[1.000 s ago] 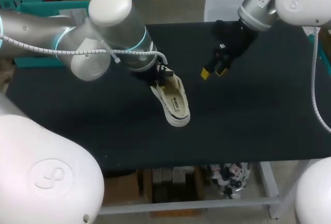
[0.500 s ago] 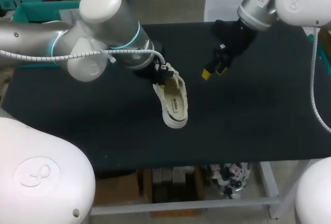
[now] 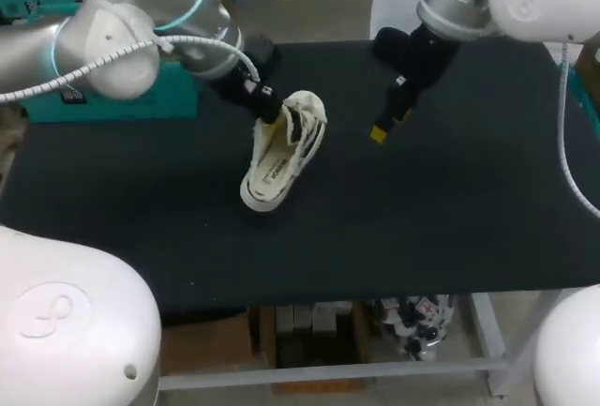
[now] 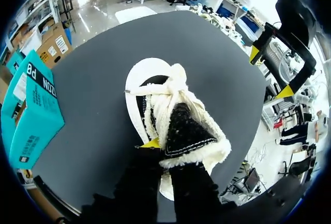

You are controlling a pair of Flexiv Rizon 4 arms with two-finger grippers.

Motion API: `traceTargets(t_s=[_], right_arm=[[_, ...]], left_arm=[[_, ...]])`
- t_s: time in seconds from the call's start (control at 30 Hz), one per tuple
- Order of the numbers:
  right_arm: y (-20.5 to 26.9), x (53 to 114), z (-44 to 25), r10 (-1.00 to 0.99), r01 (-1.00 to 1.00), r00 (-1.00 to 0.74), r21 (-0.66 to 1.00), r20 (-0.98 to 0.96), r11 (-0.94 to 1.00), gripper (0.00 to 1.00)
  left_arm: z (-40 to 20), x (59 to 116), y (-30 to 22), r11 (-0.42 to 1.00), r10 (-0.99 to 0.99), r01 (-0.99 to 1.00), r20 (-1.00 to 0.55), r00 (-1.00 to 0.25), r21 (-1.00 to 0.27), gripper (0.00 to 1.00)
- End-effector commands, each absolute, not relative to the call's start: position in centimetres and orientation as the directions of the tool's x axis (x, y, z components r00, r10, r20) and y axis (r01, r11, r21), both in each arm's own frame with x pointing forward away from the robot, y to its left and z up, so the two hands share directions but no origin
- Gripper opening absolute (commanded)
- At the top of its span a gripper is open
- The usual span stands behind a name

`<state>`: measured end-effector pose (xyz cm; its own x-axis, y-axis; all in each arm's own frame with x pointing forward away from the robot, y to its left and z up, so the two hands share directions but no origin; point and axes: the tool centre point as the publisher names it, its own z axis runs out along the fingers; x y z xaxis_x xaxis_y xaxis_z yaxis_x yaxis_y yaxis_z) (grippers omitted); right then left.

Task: Open the shoe tongue, take the insole out of the shoe, put the insole back into the shoe, and pack the shoe into the shoebox

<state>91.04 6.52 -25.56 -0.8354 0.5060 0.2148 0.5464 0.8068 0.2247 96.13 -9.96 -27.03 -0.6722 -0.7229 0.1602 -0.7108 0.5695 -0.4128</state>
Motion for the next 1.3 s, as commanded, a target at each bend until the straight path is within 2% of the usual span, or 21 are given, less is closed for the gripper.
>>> traceTargets(t_s=[0.03,0.13,0.33,0.6,0.97,1.3], right_arm=[[7.0,90.7,-25.1,0.482,0.506,-0.862,0.205,0.159,0.838,1.0],[6.8,90.3,-25.0,0.413,0.425,-0.905,0.191,0.1,0.885,1.0],[6.5,90.5,-24.8,0.401,0.414,-0.91,0.181,0.101,0.892,1.0],[6.5,90.5,-24.8,0.401,0.414,-0.91,0.181,0.101,0.892,1.0],[6.5,90.5,-24.8,0.401,0.414,-0.91,0.181,0.101,0.892,1.0],[6.5,90.5,-24.8,0.401,0.414,-0.91,0.181,0.101,0.892,1.0]], left_arm=[[-22.6,95.8,-6.8,0.629,-0.648,-0.651,0.177,-0.741,-0.425,0.0],[-20.5,96.2,-5.2,0.689,-0.587,-0.577,0.129,-0.799,-0.438,0.0],[-15.3,96.8,-1.5,0.817,-0.416,-0.387,0.028,-0.909,-0.429,0.0],[-9.9,98.3,4.7,0.878,-0.314,-0.263,-0.066,-0.947,-0.401,0.0],[-6.3,102.6,15.4,0.885,-0.339,-0.272,-0.126,-0.932,-0.377,0.0],[-7.0,108.3,23.0,0.895,-0.318,-0.245,-0.148,-0.936,-0.373,0.0]])
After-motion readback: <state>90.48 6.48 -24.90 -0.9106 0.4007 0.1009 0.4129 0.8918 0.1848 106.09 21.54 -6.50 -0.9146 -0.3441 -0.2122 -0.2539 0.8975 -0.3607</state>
